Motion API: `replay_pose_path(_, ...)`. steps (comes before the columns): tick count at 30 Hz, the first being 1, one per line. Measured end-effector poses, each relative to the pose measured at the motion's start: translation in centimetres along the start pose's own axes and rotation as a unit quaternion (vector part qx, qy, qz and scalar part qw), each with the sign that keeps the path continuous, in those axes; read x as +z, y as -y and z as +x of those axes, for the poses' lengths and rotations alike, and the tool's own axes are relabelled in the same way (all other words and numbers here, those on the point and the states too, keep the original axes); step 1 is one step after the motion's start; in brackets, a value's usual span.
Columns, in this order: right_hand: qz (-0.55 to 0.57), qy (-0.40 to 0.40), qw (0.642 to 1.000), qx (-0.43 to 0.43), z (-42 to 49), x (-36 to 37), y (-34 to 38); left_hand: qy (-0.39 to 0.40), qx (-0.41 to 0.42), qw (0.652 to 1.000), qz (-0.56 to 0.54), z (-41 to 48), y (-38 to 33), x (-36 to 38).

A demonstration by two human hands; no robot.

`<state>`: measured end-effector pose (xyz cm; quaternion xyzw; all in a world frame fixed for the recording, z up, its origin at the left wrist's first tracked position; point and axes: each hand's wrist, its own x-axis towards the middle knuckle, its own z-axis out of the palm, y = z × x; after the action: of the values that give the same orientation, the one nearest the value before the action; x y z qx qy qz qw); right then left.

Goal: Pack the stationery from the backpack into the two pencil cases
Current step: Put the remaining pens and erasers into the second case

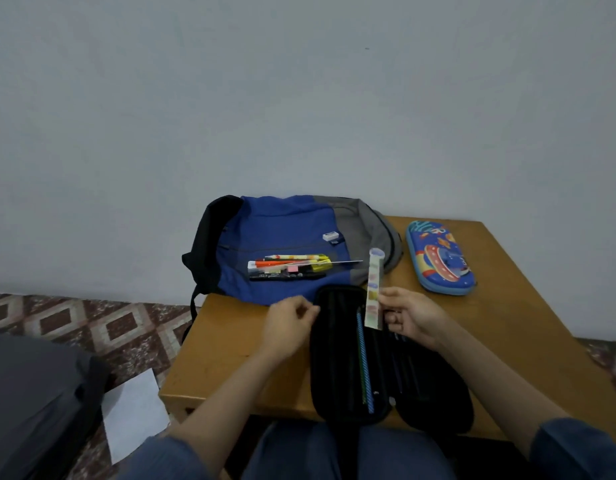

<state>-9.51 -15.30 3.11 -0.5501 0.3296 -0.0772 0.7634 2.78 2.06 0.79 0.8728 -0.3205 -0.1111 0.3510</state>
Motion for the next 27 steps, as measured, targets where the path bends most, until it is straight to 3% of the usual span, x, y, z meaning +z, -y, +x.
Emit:
replay_pose_path(1,-0.023,-0.018,1.0,0.005,-0.3,-0.2,-0.3,0.03,-0.002,1.0,0.003,-0.4,-1.1,0.8)
replay_pose_path(3,-0.077,-0.039,0.996,0.014,-0.9,-0.2,-0.8,0.077,0.005,0.989,0.123,-1.0,-2.1,2.1)
replay_pose_path(5,-0.098,-0.043,0.994,0.013,-1.7,-0.2,-1.3,0.073,0.013,0.971,0.229,-1.3,-2.2,2.9)
replay_pose_path(7,-0.102,-0.043,0.994,-0.002,-2.4,-0.3,-1.7,0.054,0.013,0.963,0.263,-1.5,-2.2,3.6)
replay_pose_path(14,-0.163,-0.042,0.985,-0.027,-3.8,-1.0,-2.9,0.041,-0.031,0.976,0.214,-1.6,-2.7,3.5)
replay_pose_path(27,-0.307,-0.015,0.951,-0.025,-4.9,0.3,-3.6,0.047,-0.027,0.965,0.257,-1.3,-4.4,3.7)
